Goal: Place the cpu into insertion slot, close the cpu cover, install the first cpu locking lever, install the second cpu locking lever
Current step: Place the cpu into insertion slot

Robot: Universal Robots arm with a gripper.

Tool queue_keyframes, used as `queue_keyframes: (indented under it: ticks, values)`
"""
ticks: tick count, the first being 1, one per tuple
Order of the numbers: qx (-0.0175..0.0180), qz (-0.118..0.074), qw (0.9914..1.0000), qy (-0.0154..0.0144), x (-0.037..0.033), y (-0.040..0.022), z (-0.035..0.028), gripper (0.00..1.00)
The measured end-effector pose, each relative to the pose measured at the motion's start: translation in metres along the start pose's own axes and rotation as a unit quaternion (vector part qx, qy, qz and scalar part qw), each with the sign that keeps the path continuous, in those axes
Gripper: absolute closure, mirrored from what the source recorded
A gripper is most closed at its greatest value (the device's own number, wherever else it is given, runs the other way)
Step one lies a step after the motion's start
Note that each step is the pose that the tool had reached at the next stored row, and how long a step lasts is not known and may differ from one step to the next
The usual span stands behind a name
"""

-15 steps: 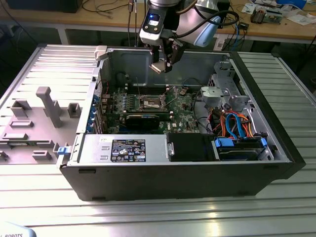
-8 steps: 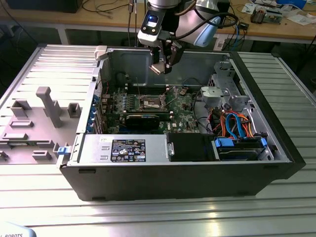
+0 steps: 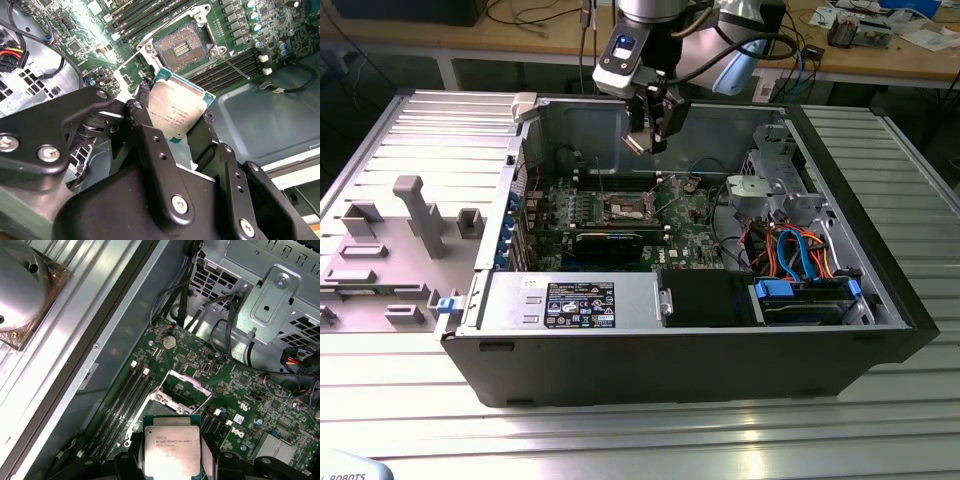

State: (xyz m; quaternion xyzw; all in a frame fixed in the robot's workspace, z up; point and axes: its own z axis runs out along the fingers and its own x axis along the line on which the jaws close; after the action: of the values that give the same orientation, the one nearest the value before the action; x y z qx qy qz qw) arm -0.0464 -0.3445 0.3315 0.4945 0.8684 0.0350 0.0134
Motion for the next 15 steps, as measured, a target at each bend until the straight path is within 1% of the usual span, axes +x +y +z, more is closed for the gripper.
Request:
queue_keyframes:
  ticks: [4,6,8,10,12,13,15]
  values:
    - [-0.0001,0.002,1.00000,-0.0001,0.0000,0.0000,0.0004,0.46]
    - [-0.0002,0.012,0.99993,-0.0009,0.0000,-0.0002,0.0018,0.46]
    - [-0.0004,0.036,0.99936,-0.0027,-0.0001,-0.0004,0.0051,0.46]
    - [-0.0006,0.059,0.99823,-0.0044,-0.0001,-0.0007,0.0089,0.46]
    - [-0.0007,0.070,0.99755,-0.0052,-0.0001,-0.0007,0.0100,0.46]
    - [-0.0006,0.073,0.99735,-0.0054,-0.0001,-0.0008,0.0102,0.46]
    - [-0.0007,0.073,0.99733,-0.0054,-0.0001,-0.0008,0.0104,0.46]
